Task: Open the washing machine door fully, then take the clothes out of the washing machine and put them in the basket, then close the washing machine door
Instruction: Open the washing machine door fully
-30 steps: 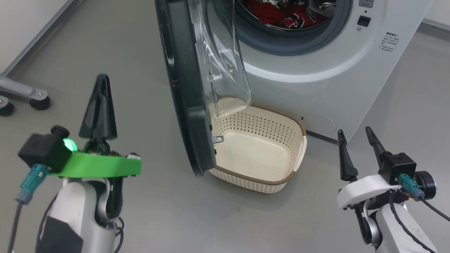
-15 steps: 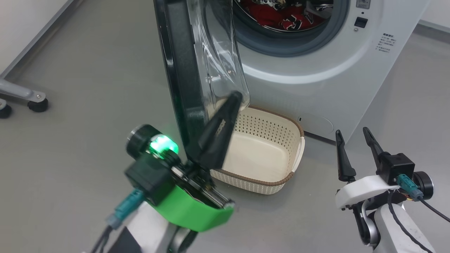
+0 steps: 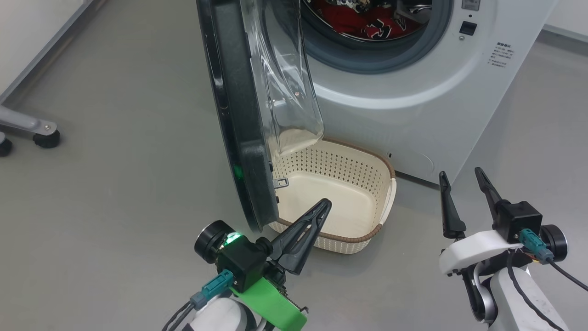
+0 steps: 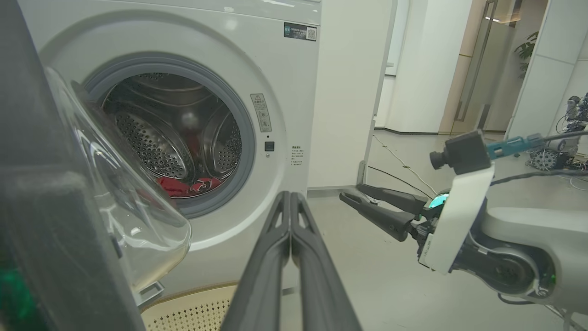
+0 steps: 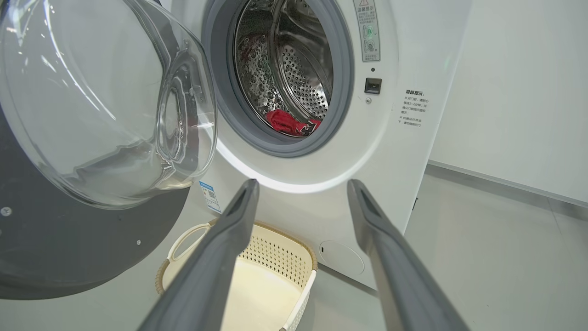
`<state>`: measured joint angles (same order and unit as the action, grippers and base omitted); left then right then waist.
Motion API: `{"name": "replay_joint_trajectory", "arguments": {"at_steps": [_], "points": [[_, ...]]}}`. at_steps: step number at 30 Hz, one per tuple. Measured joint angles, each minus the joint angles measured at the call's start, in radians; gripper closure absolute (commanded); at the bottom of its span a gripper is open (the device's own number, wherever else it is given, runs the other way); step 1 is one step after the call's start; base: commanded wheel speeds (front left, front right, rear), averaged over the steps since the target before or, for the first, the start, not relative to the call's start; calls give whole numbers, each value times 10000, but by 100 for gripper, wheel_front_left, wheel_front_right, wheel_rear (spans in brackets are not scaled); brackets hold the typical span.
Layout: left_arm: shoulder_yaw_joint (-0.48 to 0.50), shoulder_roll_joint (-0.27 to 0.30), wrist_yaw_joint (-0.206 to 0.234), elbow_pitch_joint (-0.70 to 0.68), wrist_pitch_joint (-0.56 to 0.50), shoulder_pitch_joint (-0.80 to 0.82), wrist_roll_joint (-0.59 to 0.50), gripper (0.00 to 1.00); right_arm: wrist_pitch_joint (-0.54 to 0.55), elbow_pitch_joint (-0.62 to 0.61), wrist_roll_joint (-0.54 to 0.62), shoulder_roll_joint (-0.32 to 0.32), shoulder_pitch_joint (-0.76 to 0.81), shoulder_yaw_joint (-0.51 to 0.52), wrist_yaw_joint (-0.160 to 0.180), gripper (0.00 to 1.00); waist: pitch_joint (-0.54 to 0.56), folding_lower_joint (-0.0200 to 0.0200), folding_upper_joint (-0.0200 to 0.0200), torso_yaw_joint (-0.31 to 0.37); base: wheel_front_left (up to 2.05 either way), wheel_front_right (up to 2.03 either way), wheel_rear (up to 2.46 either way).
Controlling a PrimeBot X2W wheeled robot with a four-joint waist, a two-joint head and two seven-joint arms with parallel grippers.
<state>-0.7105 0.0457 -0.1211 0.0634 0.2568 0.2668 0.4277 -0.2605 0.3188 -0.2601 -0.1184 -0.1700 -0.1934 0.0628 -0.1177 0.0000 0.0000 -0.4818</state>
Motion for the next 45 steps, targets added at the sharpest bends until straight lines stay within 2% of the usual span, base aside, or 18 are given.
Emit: {"name": "replay_joint_trajectory", "arguments": {"at_steps": [11, 30, 45], "points": [[635, -2, 2, 842, 0, 13, 151, 100, 0, 4, 150, 111, 14, 161, -100, 0, -130, 0, 0, 60, 0, 0, 0], [978, -13, 115, 1818, -2, 473, 568, 100, 0, 15, 328, 173, -9, 385, -257, 0, -783, 0, 0, 430, 0, 0, 0], [1494, -50, 364, 2173, -2, 603, 1141, 100, 0, 63, 420, 203, -29, 683, -351, 0, -948, 0, 0, 190, 0, 0, 0]]}}
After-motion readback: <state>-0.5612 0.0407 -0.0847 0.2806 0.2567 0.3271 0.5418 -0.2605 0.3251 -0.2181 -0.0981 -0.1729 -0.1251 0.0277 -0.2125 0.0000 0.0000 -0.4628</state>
